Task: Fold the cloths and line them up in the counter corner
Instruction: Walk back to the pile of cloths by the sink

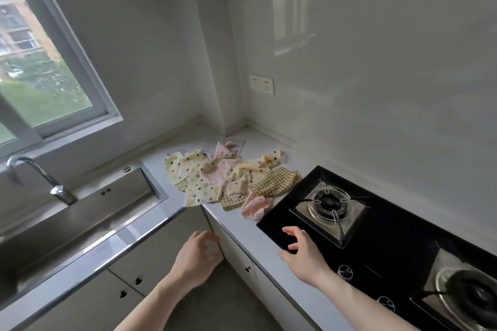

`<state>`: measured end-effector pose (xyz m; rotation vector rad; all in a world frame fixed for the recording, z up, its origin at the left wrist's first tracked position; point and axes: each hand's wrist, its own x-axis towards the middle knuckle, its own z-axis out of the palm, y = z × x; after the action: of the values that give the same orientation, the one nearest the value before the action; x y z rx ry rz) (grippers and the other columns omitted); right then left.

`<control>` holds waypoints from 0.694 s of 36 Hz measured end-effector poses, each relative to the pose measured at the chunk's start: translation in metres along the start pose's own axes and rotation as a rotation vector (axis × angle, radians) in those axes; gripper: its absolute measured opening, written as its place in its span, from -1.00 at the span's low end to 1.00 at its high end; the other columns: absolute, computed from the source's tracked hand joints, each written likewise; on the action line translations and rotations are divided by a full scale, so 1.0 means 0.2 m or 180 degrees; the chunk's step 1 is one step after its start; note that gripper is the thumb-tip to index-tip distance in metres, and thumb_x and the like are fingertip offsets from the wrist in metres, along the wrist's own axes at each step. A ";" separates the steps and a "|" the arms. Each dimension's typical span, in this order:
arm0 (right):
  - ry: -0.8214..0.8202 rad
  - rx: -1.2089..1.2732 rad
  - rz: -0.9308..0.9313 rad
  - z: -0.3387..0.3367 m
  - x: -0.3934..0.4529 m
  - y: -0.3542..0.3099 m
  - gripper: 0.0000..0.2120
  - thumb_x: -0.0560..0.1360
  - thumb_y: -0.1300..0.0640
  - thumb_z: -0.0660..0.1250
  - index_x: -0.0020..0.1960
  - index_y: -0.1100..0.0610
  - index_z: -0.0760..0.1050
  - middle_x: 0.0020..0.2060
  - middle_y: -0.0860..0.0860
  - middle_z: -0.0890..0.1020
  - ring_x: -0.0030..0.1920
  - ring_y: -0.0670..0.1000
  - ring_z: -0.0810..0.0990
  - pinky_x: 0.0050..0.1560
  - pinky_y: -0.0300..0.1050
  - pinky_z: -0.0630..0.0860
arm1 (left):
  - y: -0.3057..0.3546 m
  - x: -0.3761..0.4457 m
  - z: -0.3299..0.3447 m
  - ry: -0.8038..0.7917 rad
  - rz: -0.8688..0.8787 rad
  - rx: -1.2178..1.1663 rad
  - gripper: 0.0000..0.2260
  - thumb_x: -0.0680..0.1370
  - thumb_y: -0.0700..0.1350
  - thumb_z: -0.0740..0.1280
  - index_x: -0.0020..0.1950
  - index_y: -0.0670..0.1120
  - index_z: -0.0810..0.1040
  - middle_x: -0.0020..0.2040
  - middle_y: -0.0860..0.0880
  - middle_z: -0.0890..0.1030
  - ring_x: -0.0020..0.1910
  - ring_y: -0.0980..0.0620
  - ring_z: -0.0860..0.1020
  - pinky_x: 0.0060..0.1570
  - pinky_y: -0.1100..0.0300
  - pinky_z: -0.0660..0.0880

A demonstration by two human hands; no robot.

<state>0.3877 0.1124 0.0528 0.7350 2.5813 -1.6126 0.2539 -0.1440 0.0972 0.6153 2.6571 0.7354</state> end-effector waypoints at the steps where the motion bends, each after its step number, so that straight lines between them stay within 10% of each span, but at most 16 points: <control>1: 0.0017 0.0004 0.0010 0.01 0.04 -0.02 -0.49 0.52 0.06 0.37 0.43 -0.11 0.33 0.35 -0.16 0.38 0.20 -0.16 0.48 0.16 -0.15 0.54 | -0.01 0.04 -0.02 -0.0009 -0.0012 0.0004 -0.75 0.51 -0.04 0.44 0.10 0.22 0.50 0.18 0.12 0.48 0.07 0.10 0.56 0.04 0.24 0.47; 25: 0.1125 -0.0097 0.0777 0.38 0.65 -0.11 -0.53 0.53 0.07 0.39 0.39 -0.12 0.36 0.34 -0.21 0.39 0.20 -0.17 0.49 -0.06 -0.36 0.45 | -0.41 1.44 -0.08 -0.1025 0.0853 0.0611 -0.73 0.52 -0.10 0.37 0.20 0.13 0.54 0.31 0.04 0.45 0.24 0.03 0.50 0.18 0.20 0.46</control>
<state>0.2461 0.0896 0.0023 1.3832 2.5907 -1.4803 -0.0260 -0.0763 0.0132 1.0603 2.3858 0.4050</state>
